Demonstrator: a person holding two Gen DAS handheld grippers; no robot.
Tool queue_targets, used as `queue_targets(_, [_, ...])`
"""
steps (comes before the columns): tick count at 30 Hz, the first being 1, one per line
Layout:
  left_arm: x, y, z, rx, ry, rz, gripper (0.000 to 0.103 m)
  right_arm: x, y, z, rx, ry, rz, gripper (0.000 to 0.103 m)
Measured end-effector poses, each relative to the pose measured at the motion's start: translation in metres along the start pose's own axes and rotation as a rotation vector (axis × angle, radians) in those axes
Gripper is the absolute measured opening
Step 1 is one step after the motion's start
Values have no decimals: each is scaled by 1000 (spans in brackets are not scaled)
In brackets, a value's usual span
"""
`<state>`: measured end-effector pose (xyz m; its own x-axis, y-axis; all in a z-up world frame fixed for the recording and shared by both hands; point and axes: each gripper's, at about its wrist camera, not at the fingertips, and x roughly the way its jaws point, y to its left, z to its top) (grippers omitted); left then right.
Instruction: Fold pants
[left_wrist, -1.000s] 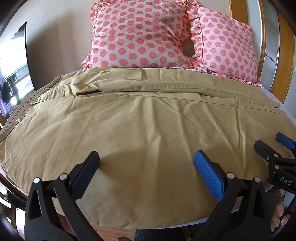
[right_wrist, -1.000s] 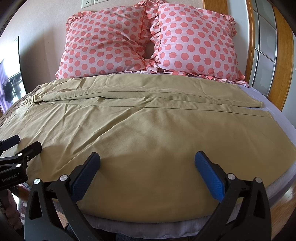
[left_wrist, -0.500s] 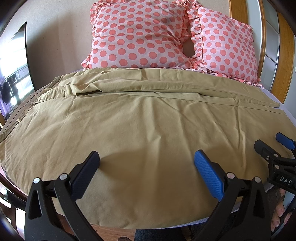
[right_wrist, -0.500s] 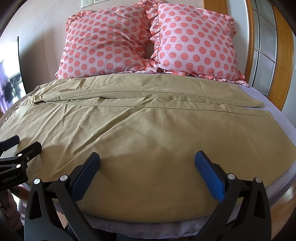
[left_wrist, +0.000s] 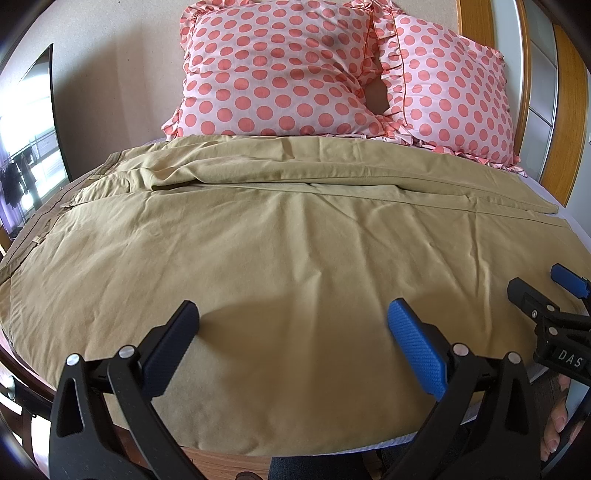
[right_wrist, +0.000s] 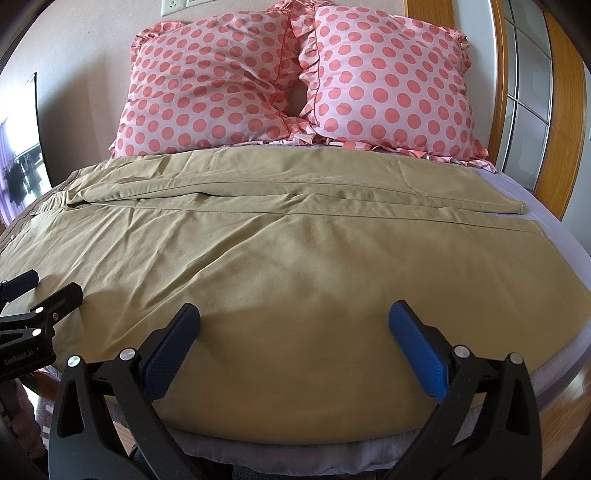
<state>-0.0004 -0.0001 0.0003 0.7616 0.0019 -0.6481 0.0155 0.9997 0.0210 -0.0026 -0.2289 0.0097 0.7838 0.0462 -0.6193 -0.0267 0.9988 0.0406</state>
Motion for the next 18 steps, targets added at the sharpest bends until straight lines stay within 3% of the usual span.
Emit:
queue_targets(9, [0, 0, 0, 2, -3, -2, 101, 1, -6, -3, -9, -32, 9, 102])
queue_targets(11, [0, 0, 0, 7, -4, -6, 101, 5, -11, 0, -23, -4, 30, 102])
queue_targets(12, [0, 1, 0, 10, -3, -11, 101, 7, -16, 10, -24, 36, 41, 102])
queue_targets(14, [-1, 0, 2, 17, -1, -23, 101, 2, -31, 32, 6, 21, 20, 102])
queue_targets(18, [-4, 5, 1, 25, -13, -37, 101, 10, -89, 111, 133, 10, -97, 102])
